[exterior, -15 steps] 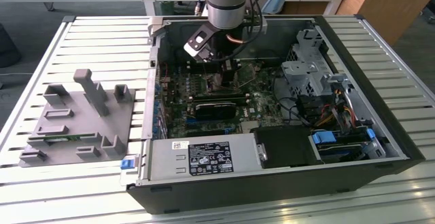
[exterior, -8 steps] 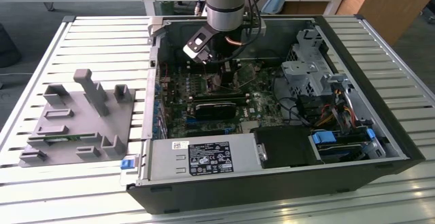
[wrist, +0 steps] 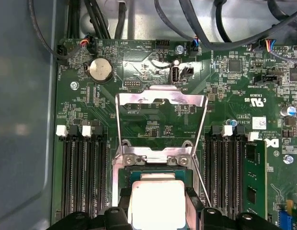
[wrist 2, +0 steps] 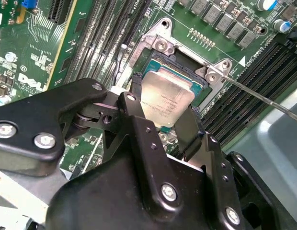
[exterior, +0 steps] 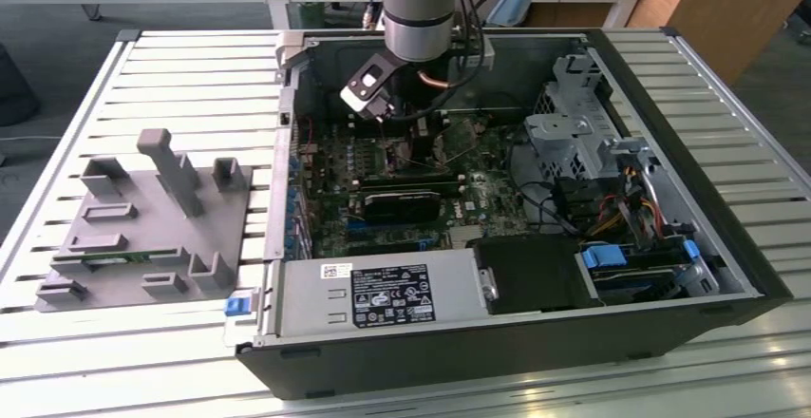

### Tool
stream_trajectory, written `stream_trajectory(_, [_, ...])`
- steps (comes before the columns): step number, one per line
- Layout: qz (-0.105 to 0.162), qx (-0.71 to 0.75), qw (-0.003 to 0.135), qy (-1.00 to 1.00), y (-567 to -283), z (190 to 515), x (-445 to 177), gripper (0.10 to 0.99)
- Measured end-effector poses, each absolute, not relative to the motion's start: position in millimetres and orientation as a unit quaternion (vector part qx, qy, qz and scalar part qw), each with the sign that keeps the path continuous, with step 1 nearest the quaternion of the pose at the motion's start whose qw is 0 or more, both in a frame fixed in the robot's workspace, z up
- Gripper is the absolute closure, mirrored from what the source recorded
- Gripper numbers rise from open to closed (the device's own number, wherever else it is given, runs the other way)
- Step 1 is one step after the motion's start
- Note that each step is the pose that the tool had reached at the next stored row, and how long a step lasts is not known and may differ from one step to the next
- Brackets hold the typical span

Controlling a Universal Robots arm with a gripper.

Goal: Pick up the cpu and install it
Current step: 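Place the cpu into insertion slot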

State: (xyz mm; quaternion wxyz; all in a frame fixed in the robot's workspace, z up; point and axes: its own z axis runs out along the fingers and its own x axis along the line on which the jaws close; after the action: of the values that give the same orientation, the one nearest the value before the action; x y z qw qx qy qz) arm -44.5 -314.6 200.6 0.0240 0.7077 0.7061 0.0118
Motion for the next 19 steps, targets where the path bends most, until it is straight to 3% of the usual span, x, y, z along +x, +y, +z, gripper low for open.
stream_trajectory(19, [0.012, 0.708, 0.024, 0.706, -314.5, 195.6, -44.5, 0.549])
